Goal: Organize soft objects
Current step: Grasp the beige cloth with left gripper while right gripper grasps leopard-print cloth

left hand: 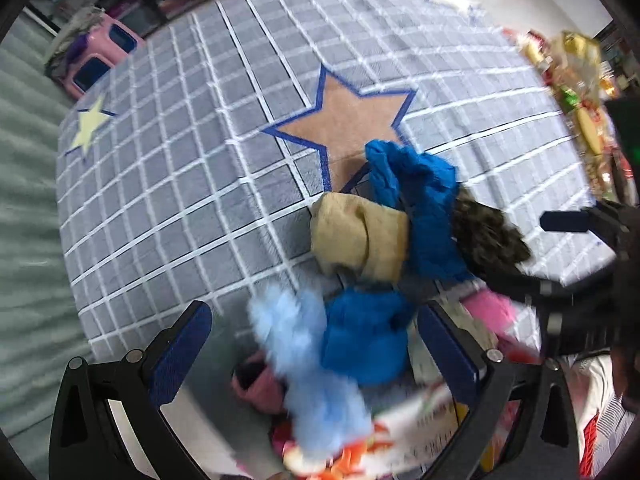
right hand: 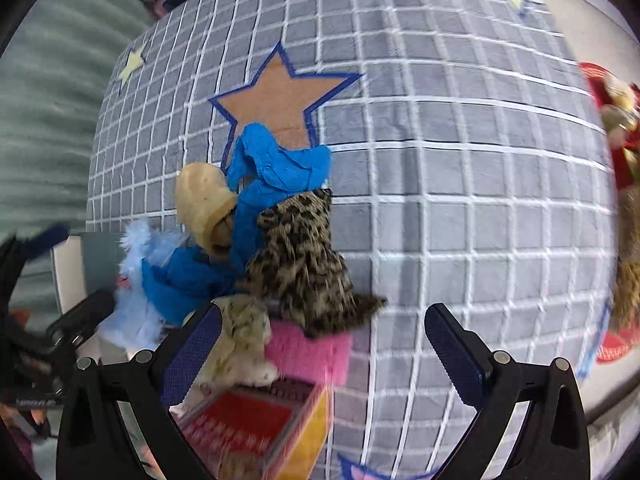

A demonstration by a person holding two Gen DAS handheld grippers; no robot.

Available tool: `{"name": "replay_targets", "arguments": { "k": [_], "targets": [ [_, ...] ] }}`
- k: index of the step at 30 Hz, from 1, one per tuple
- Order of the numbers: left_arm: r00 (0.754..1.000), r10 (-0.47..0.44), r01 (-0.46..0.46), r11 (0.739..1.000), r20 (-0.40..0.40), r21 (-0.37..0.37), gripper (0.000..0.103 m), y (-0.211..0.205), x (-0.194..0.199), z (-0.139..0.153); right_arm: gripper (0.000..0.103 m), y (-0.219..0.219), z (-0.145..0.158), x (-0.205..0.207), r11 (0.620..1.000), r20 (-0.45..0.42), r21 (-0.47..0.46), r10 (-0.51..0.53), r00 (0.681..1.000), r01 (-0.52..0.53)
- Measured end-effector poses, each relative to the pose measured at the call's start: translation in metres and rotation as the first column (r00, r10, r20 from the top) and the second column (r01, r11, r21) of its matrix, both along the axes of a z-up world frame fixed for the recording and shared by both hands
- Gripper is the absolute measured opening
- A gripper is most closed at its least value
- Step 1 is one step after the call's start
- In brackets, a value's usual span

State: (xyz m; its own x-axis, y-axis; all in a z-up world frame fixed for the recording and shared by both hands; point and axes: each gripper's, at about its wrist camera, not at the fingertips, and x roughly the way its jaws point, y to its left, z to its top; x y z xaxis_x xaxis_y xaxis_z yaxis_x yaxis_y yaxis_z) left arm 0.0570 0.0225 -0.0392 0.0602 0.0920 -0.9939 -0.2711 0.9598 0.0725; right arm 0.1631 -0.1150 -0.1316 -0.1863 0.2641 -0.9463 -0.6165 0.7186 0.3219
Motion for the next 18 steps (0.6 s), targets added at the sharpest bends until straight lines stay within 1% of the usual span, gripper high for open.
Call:
{"name": "replay_targets", "arguments": {
  "k": [2,3,6,10,12,13,14,15,16,18],
  "targets": [
    [0.999,-0.002,0.001,1.0,-0.033,-0.019,0.103,0.0,0.014,-0.016,0.102,0.005,-0.014,0.003,1.0,-0.004,-0.017,0.018,1.0,-0.018],
    [0.999,0.002,-0.003,1.0,-0.046,-0.018,0.103,0.0,0.018,-0.022,0.102,0.006,-0.023,0.004,0.999,0.005,-0.043,0.026,1.0,-0.025],
    [0.997,0.017,-0.018,1.0,-0.081,-0.014,0.103,0.003,0.027,-0.038,0.102,0.002,-0.038,0.013,0.997,0.023,-0.08,0.014,1.0,-0.012],
    [0.995,0.027,-0.029,0.999,-0.098,-0.021,0.103,0.005,0.032,-0.047,0.102,-0.027,-0.047,0.04,0.981,0.136,-0.182,-0.04,0.99,0.065],
    [0.994,0.028,-0.03,0.999,-0.108,-0.019,0.103,0.005,0.034,-0.052,0.102,-0.049,-0.05,0.057,0.968,0.154,-0.213,-0.1,0.983,0.131],
    [0.993,0.028,-0.031,0.999,-0.113,-0.02,0.103,0.005,0.034,-0.055,0.102,-0.058,-0.049,0.062,0.967,0.145,-0.204,-0.127,0.981,0.155],
    [0.992,0.033,-0.036,0.999,-0.121,-0.023,0.103,0.005,0.034,-0.059,0.102,-0.067,-0.045,0.066,0.969,0.126,-0.171,-0.158,0.979,0.179],
    [0.991,0.04,-0.044,0.999,-0.127,-0.028,0.103,0.006,0.034,-0.063,0.102,-0.071,-0.042,0.067,0.972,0.117,-0.146,-0.169,0.979,0.185],
    [0.99,0.049,-0.053,0.998,-0.133,-0.032,0.103,0.007,0.034,-0.066,0.102,-0.073,-0.035,0.065,0.979,0.1,-0.097,-0.17,0.98,0.179],
    [0.988,0.065,-0.07,0.997,-0.14,-0.033,0.102,0.009,0.034,-0.072,0.102,-0.067,-0.03,0.058,0.989,0.065,-0.037,-0.138,0.988,0.141]
  ]
}}
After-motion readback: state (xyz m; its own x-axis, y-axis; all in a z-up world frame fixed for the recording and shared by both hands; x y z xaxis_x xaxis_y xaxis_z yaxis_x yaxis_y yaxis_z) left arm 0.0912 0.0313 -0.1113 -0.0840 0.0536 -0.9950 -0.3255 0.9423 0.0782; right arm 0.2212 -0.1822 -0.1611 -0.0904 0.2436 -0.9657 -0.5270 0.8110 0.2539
